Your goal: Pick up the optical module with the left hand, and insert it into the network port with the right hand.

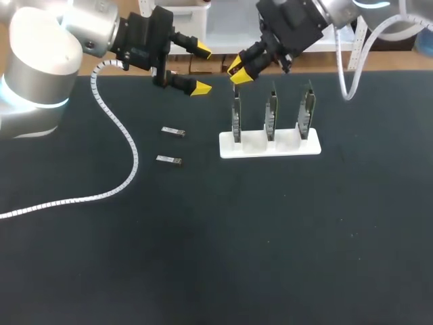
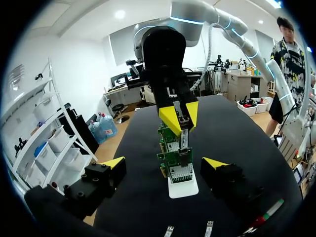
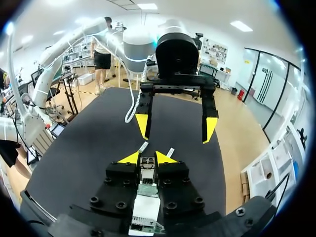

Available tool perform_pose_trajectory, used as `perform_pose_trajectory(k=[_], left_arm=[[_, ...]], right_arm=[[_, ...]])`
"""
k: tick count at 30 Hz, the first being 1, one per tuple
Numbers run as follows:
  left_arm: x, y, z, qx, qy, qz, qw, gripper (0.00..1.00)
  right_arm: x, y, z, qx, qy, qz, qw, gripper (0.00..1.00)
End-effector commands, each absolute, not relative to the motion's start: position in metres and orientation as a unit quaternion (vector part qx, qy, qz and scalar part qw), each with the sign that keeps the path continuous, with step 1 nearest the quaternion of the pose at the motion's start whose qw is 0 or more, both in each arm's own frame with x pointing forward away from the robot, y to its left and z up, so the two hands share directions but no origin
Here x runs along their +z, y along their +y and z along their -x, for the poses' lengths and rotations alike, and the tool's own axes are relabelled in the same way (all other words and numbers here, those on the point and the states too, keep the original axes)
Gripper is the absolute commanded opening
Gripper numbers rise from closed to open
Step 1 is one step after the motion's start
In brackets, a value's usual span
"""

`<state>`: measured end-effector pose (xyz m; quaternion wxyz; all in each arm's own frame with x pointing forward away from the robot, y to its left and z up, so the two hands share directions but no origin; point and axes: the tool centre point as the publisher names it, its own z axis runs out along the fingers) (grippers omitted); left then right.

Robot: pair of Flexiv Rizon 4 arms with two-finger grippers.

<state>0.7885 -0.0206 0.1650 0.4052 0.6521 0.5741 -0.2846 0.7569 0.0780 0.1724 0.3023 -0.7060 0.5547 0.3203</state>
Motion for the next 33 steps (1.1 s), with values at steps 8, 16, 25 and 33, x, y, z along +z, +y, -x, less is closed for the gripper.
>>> perform_pose_trajectory(k=[8, 16, 25, 33], left_arm=[[0.1653, -0.0209, -0.7903, -0.285, 0.574, -0.654, 0.402, 1.00], [0.1653, -0.0209, -0.7903, -0.285, 0.574, -0.654, 0.402, 1.00], [0.1653, -0.0209, -0.7903, -0.285, 0.574, -0.654, 0.402, 1.00], [0.1653, -0.0209, -0.7903, -0.285, 0.574, -0.654, 0.402, 1.00]], right_arm=[[0.1693, 0.0756, -0.7524, 0.321, 0.559, 0.701, 0.305, 0.00], [0.1637, 0.0745, -0.7522, 0.325, 0.562, 0.700, 0.298, 0.00], [0.1685, 0.0737, -0.7562, 0.319, 0.560, 0.705, 0.297, 0.00], [0.1677, 0.0744, -0.7579, 0.318, 0.558, 0.708, 0.295, 0.00]])
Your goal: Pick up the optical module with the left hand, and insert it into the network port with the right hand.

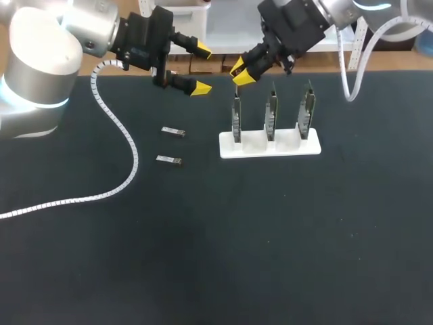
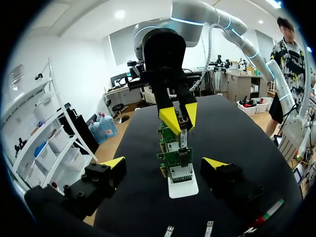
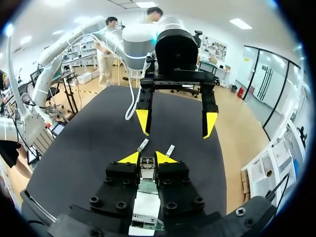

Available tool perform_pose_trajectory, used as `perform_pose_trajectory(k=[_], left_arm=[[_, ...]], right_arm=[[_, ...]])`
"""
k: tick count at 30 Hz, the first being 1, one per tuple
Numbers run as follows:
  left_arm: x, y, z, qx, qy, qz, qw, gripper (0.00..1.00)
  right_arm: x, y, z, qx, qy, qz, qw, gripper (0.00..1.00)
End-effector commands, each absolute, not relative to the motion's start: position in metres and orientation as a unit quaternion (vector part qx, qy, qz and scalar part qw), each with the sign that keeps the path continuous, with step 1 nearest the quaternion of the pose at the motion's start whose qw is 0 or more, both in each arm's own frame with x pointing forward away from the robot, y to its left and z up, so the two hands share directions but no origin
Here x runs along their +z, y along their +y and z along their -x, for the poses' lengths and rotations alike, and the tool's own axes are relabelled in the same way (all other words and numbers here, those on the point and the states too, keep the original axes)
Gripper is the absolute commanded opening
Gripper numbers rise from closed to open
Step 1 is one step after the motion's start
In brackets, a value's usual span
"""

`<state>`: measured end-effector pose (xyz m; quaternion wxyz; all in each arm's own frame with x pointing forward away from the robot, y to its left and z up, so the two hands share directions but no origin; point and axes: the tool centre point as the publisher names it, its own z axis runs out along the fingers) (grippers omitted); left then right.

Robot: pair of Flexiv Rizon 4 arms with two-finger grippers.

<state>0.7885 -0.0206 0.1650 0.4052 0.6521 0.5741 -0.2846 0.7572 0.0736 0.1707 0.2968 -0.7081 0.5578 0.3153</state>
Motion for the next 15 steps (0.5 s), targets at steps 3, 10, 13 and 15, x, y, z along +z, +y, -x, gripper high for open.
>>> perform_pose_trajectory(k=[3, 10, 13, 15], left_arm=[[0.1653, -0.0209, -0.7903, -0.285, 0.574, -0.654, 0.402, 1.00], [0.1653, -0.0209, -0.7903, -0.285, 0.574, -0.654, 0.402, 1.00], [0.1653, -0.0209, -0.7903, -0.285, 0.574, -0.654, 0.402, 1.00], [0.1653, -0.0209, -0.7903, -0.285, 0.574, -0.654, 0.402, 1.00]], right_arm=[[0.1650, 0.0739, -0.7586, 0.319, 0.559, 0.707, 0.292, 0.00], [0.1626, 0.0747, -0.7591, 0.324, 0.560, 0.707, 0.287, 0.00], [0.1664, 0.0773, -0.7607, 0.321, 0.556, 0.710, 0.288, 0.00], [0.1687, 0.0779, -0.7614, 0.317, 0.554, 0.714, 0.286, 0.00]])
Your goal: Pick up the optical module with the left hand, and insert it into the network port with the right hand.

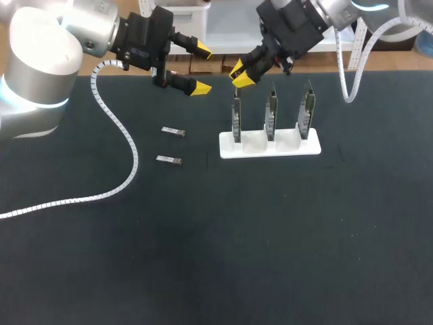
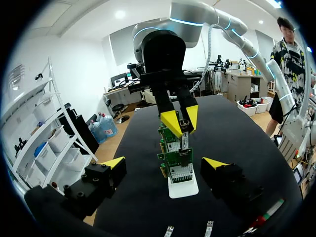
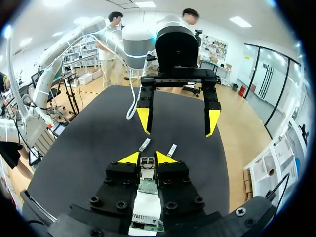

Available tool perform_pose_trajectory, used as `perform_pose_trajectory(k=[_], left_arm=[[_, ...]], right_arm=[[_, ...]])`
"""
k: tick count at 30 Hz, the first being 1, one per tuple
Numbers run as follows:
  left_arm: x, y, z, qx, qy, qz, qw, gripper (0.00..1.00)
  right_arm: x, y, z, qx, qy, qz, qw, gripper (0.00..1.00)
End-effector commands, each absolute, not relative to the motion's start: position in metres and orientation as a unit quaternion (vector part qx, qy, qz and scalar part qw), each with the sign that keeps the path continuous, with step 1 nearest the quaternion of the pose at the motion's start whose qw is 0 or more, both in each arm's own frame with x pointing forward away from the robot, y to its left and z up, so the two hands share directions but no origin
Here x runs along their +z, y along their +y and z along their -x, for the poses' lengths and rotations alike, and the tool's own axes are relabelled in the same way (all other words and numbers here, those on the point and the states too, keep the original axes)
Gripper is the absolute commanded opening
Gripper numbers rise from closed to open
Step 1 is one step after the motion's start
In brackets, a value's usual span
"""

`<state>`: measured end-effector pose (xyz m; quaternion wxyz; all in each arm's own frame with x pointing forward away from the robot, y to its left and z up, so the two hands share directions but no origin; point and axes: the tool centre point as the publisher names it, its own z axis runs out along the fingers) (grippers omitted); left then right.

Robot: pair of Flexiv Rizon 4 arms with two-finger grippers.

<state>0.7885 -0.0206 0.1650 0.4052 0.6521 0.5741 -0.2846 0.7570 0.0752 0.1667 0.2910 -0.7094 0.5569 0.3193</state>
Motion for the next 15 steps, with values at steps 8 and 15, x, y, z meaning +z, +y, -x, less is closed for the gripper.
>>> perform_pose_trajectory(k=[8, 15], left_arm=[[0.1653, -0.0209, -0.7903, -0.285, 0.574, -0.654, 0.402, 1.00], [0.1653, -0.0209, -0.7903, -0.285, 0.574, -0.654, 0.402, 1.00]], right_arm=[[0.1704, 0.0773, -0.7612, 0.316, 0.556, 0.714, 0.284, 0.00], [0.1650, 0.0779, -0.7562, 0.324, 0.561, 0.707, 0.284, 0.00]])
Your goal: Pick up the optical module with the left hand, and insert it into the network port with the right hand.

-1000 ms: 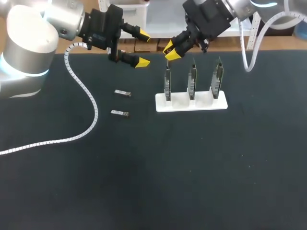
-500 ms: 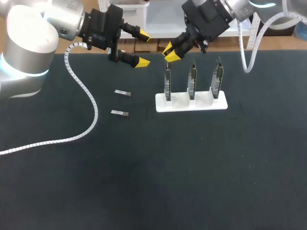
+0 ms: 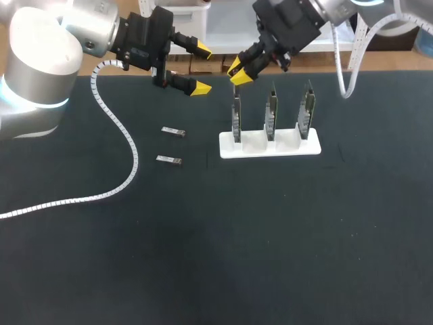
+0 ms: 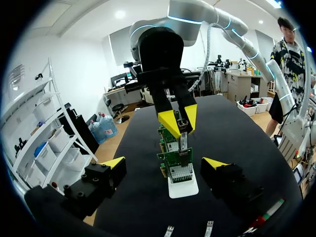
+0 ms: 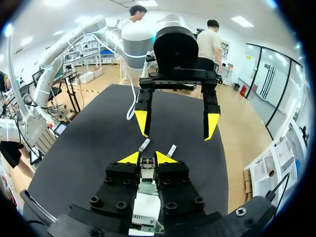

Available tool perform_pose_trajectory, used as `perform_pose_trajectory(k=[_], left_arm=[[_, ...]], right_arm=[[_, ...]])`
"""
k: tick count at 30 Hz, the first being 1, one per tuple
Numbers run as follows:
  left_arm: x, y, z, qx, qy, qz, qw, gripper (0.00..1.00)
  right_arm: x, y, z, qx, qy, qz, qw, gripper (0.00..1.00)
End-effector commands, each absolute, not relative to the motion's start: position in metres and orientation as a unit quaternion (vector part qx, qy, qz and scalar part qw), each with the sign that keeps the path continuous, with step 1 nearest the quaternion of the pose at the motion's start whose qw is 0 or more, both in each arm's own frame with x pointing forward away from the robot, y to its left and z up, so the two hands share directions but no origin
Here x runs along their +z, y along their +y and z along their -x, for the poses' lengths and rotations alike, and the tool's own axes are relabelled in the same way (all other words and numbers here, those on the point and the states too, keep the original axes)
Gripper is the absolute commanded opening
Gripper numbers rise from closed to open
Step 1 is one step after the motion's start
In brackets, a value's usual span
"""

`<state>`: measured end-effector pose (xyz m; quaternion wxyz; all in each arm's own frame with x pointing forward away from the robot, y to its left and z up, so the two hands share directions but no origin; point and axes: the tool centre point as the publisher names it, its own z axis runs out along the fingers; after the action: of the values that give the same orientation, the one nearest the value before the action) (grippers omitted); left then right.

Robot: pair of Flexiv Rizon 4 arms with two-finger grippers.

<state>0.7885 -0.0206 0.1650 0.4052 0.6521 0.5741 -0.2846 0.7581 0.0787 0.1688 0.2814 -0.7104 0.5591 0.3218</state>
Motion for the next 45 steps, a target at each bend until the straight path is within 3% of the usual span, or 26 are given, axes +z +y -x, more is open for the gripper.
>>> perform_pose_trajectory(k=[1, 45], left_arm=[[0.165, -0.021, -0.790, -0.285, 0.574, -0.654, 0.402, 1.00], [0.165, -0.021, -0.790, -0.285, 0.574, -0.654, 0.402, 1.00]], right_arm=[[0.164, 0.078, -0.756, 0.325, 0.562, 0.706, 0.285, 0.00], [0.179, 0.076, -0.750, 0.303, 0.561, 0.705, 0.310, 0.00]])
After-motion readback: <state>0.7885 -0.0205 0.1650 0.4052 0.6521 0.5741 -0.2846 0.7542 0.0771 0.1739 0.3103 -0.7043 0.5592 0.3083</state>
